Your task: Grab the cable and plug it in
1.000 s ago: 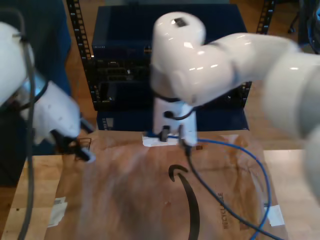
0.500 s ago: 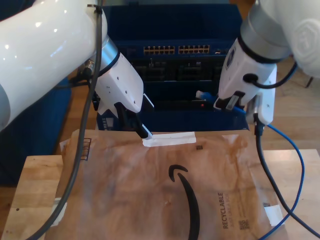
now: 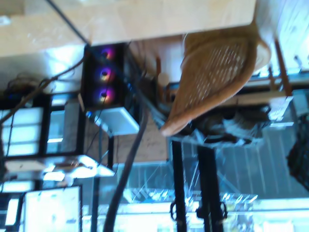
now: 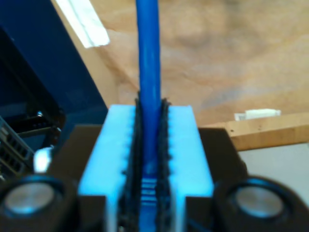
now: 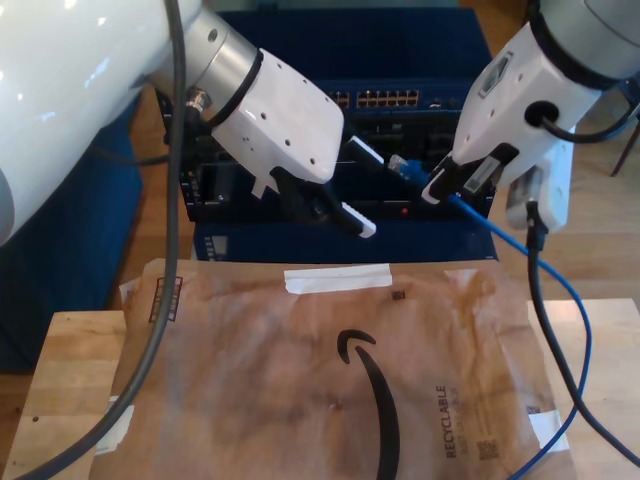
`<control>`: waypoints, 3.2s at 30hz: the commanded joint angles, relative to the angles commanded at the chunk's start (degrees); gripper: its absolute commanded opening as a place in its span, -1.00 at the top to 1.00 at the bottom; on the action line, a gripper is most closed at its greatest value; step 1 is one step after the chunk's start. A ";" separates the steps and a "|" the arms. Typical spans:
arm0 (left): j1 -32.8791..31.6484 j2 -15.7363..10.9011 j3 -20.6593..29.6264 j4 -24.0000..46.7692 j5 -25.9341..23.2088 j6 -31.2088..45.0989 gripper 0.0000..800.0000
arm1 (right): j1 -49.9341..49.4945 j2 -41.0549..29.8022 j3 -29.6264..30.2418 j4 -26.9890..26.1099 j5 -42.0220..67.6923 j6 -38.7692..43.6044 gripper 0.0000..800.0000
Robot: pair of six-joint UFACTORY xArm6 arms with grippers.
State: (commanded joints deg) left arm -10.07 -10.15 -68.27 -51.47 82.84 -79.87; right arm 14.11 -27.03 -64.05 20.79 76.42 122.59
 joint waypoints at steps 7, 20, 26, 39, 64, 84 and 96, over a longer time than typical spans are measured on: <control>0.44 -0.26 -1.14 -3.08 5.01 0.09 -1.00 | -0.09 0.09 2.81 0.62 -0.35 -0.97 0.99; 2.64 -0.18 -1.67 -7.74 10.11 0.00 -1.00 | -0.26 -0.26 2.55 0.97 -1.58 -0.97 0.99; 4.04 -0.09 -1.76 -11.34 11.87 1.41 -1.00 | -1.58 -1.85 2.46 3.69 -1.58 -2.02 0.99; 5.19 0.35 -1.32 -12.31 13.10 1.76 -0.99 | -2.64 -2.81 1.05 4.04 -1.58 -2.02 0.99; 5.36 0.53 -0.44 -13.19 13.27 1.76 -0.17 | -2.55 -2.73 1.58 4.75 -1.49 -2.20 0.99; 6.95 0.62 0.70 -15.47 13.10 2.73 0.32 | -2.20 -2.55 1.41 4.84 -1.41 -2.29 0.99; 7.03 0.62 0.70 -17.32 13.19 2.81 0.50 | -2.29 -2.46 1.49 6.77 -1.41 -3.25 0.99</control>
State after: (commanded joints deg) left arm -3.03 -9.54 -67.57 -68.79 96.02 -77.05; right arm 11.82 -29.49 -62.56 27.56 75.01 119.34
